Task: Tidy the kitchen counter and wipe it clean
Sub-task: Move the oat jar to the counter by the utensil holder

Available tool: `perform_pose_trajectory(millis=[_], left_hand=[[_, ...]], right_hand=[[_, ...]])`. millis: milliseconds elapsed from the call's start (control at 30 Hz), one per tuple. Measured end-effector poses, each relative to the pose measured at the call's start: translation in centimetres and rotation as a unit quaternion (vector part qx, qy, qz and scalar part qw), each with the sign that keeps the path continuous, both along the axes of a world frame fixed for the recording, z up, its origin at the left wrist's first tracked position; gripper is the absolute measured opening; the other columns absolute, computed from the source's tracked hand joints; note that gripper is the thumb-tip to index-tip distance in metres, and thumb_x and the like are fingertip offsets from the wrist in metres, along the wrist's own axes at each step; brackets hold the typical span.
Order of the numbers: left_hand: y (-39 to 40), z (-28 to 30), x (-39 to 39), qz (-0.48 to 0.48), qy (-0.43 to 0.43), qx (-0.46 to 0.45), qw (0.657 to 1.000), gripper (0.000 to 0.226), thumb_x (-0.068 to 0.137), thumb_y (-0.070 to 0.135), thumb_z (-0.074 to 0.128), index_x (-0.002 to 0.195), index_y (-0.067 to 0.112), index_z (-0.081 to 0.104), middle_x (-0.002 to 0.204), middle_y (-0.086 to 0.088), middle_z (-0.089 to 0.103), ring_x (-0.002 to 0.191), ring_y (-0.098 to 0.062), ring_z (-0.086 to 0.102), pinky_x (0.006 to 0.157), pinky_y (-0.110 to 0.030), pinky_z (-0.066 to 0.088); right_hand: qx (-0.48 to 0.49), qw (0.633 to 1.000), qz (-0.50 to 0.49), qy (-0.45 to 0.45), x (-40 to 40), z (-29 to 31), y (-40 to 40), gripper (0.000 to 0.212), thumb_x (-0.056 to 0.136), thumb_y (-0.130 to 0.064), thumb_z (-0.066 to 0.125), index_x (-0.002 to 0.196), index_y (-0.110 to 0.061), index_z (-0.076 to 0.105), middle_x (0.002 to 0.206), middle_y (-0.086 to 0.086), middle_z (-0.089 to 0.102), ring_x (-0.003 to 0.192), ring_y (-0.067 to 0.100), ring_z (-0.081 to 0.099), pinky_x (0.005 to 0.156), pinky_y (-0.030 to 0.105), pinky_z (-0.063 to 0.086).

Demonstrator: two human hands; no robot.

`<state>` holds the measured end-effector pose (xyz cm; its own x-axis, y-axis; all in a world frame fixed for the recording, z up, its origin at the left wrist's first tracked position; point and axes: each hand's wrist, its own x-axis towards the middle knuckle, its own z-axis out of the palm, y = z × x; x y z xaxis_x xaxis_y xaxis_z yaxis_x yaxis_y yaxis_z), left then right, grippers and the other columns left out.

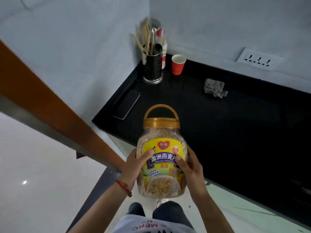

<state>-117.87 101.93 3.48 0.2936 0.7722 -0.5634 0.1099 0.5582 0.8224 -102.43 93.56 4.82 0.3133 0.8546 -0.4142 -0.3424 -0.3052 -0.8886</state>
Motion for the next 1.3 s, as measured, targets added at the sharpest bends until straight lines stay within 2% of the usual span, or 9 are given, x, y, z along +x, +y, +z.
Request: perform_pose_trajectory(millis=[100, 200, 367, 533, 600, 733, 933, 1133, 1300], left_hand=[[2.5, 0.4, 2.3, 0.010, -0.006, 0.001, 1.000, 0.111, 0.024, 0.068, 0.081, 0.114, 0.009, 0.056, 0.105, -0.021, 0.069, 0.094, -0.038, 0.067, 0.081, -0.047, 0.056], [5.1, 0.6, 4.2, 0.010, -0.005, 0.001, 1.000, 0.110, 0.025, 0.067, 0.082, 0.116, 0.010, 0.055, 0.108, -0.021, 0.068, 0.099, -0.040, 0.065, 0.090, -0.057, 0.050], [9.3, 0.5, 6.1, -0.033, -0.001, 0.015, 0.999, 0.115, 0.023, 0.069, 0.081, 0.119, 0.012, 0.052, 0.107, -0.018, 0.067, 0.095, -0.035, 0.066, 0.090, -0.054, 0.051], [14.5, -0.3, 7.9, -0.130, -0.007, 0.061, 0.990, 0.100, 0.019, 0.072, 0.078, 0.106, 0.028, 0.054, 0.098, -0.004, 0.069, 0.083, -0.015, 0.071, 0.071, -0.029, 0.058], [16.5, -0.2, 8.4, -0.171, -0.006, 0.072, 0.983, 0.097, 0.017, 0.072, 0.077, 0.103, 0.034, 0.052, 0.095, 0.003, 0.068, 0.075, -0.004, 0.071, 0.061, -0.017, 0.056], [20.5, -0.4, 9.2, -0.221, -0.013, 0.098, 0.970, 0.102, 0.020, 0.065, 0.082, 0.113, 0.037, 0.050, 0.100, 0.006, 0.067, 0.084, -0.005, 0.070, 0.065, -0.018, 0.056], [25.5, -0.5, 9.8, -0.277, -0.035, 0.138, 0.950, 0.096, 0.035, 0.050, 0.087, 0.120, 0.048, 0.042, 0.116, 0.012, 0.062, 0.109, 0.000, 0.061, 0.080, -0.019, 0.054], [27.8, -1.9, 10.1, -0.292, -0.050, 0.172, 0.940, 0.097, 0.043, 0.040, 0.088, 0.127, 0.043, 0.040, 0.129, 0.004, 0.055, 0.124, -0.012, 0.052, 0.096, -0.030, 0.050], [29.0, -2.7, 11.0, -0.241, -0.029, 0.183, 0.953, 0.094, 0.044, 0.031, 0.088, 0.120, 0.052, 0.037, 0.124, 0.021, 0.050, 0.115, 0.009, 0.052, 0.089, -0.012, 0.049]], right_hand=[[0.003, 1.000, 0.001, 0.001, 2.4, 0.3, 2.7, 0.087, 0.036, -0.066, 0.079, 0.114, -0.038, 0.052, 0.097, -0.004, 0.071, 0.087, 0.013, 0.071, 0.060, 0.024, 0.056], [0.013, 1.000, 0.002, 0.012, 4.3, 0.5, 5.1, 0.085, 0.038, -0.063, 0.080, 0.114, -0.039, 0.052, 0.100, -0.001, 0.069, 0.090, 0.017, 0.071, 0.062, 0.027, 0.057], [0.021, 1.000, -0.012, -0.011, 6.7, 1.0, 8.2, 0.053, 0.078, -0.009, 0.065, 0.124, -0.026, 0.045, 0.101, -0.001, 0.065, 0.083, 0.006, 0.070, 0.058, 0.020, 0.055], [0.039, 0.998, -0.019, -0.053, 8.6, 0.7, 11.1, 0.061, 0.078, 0.005, 0.063, 0.128, -0.024, 0.042, 0.109, -0.001, 0.063, 0.090, 0.004, 0.069, 0.062, 0.018, 0.055], [0.041, 0.996, -0.026, -0.071, 9.2, 0.5, 12.2, 0.070, 0.075, 0.003, 0.069, 0.133, -0.022, 0.039, 0.115, 0.000, 0.061, 0.095, 0.004, 0.067, 0.065, 0.018, 0.055], [0.039, 0.994, -0.024, -0.101, 10.3, -0.3, 15.0, 0.085, 0.070, 0.003, 0.074, 0.139, -0.023, 0.032, 0.124, -0.003, 0.057, 0.107, 0.006, 0.062, 0.073, 0.019, 0.055], [0.017, 0.986, -0.006, -0.168, 11.3, -1.3, 18.4, 0.103, 0.060, -0.014, 0.083, 0.141, -0.034, 0.024, 0.131, -0.014, 0.053, 0.123, 0.009, 0.052, 0.103, 0.044, 0.044], [0.002, 0.977, 0.008, -0.214, 11.8, -2.2, 20.7, 0.105, 0.064, -0.005, 0.080, 0.147, -0.020, 0.017, 0.140, -0.008, 0.045, 0.129, 0.005, 0.044, 0.108, 0.038, 0.040], [-0.002, 0.964, 0.001, -0.264, 12.4, -2.7, 23.0, 0.104, 0.065, -0.014, 0.080, 0.146, -0.025, 0.015, 0.143, -0.012, 0.040, 0.133, 0.004, 0.037, 0.110, 0.031, 0.035]])
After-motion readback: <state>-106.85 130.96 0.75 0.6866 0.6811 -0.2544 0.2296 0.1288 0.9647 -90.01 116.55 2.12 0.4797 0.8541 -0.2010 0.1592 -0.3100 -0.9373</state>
